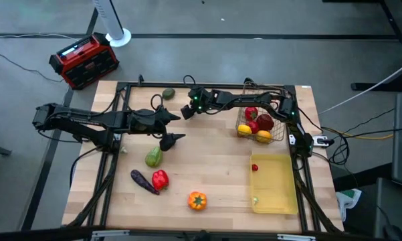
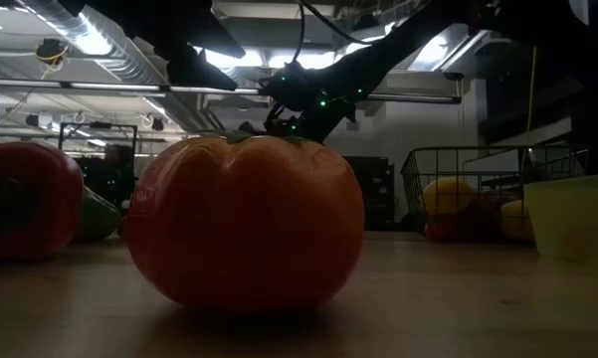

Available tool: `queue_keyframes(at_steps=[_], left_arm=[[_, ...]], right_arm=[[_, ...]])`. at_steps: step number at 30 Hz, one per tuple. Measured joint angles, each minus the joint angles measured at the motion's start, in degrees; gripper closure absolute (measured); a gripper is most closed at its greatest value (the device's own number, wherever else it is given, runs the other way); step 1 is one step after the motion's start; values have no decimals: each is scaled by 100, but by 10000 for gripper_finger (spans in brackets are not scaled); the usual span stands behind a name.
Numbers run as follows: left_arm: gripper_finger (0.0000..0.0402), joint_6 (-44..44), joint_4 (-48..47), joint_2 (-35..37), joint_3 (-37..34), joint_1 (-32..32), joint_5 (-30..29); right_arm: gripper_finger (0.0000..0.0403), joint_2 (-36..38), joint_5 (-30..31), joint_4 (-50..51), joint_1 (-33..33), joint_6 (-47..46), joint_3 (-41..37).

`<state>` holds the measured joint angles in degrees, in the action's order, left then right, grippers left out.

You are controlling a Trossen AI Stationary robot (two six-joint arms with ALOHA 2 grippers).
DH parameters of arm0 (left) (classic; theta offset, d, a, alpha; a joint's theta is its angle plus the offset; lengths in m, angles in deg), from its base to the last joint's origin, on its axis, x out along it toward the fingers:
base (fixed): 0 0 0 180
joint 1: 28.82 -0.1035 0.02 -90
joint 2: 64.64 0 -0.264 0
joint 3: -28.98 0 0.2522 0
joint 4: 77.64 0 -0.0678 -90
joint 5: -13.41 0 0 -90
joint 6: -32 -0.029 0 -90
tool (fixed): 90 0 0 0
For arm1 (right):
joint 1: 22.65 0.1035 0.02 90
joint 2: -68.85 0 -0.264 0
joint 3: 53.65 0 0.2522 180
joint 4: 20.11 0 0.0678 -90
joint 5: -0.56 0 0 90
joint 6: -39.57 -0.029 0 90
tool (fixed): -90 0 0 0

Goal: Sort produce into baskets
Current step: Put the garlic into the yellow bin

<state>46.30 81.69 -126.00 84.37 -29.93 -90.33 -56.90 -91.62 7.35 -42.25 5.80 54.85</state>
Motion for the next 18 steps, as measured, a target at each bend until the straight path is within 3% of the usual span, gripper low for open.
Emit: queue_keyframes(at_steps=[9, 18], left_arm=[[13, 736, -193, -197, 7, -174, -558], [13, 1861, 183, -1311, 7, -1208, -838]], right_arm=[[137, 612, -41, 664, -296, 701, 0], [137, 1236, -34, 1767, -821, 1315, 2]])
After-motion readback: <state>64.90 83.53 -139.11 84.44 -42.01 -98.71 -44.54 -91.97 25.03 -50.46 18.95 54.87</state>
